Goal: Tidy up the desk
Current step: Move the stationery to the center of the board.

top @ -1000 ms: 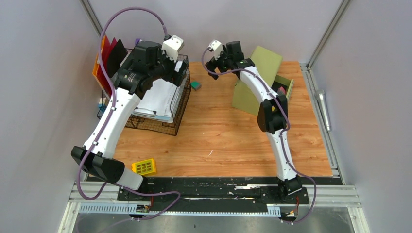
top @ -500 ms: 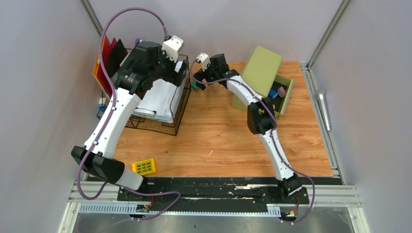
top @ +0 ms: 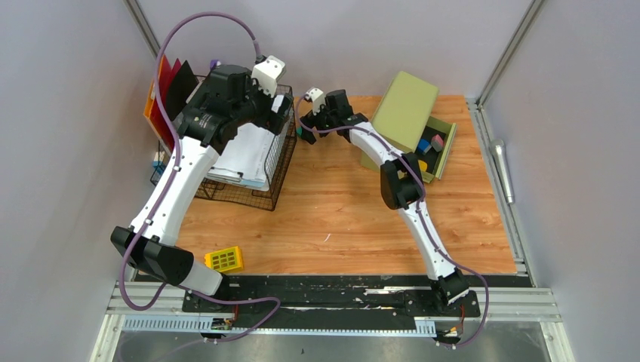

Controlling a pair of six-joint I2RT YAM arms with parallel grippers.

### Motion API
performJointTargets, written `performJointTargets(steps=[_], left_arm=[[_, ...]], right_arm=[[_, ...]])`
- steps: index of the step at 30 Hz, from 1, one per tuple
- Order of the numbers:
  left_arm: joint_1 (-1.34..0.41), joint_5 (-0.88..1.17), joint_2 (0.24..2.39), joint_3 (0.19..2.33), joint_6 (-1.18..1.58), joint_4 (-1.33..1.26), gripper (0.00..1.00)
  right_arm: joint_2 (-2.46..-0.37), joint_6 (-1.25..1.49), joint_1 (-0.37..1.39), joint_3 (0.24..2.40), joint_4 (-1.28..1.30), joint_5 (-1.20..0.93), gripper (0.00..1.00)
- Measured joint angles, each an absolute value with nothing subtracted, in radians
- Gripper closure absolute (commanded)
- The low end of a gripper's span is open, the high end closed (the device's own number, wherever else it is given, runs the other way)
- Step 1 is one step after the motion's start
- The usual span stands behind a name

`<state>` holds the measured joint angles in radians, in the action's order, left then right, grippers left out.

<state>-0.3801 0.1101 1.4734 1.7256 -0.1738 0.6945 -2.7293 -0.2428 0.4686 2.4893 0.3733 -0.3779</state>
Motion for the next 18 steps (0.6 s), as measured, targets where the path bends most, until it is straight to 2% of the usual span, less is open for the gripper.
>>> performJointTargets(steps=[18], left_arm=[[-0.38,0.111,1.474,1.713,-0.174,0.69,0.0]], right_arm=[[-2.731,-0.278,0.482,2.489,0.368,-0.396,0.17]])
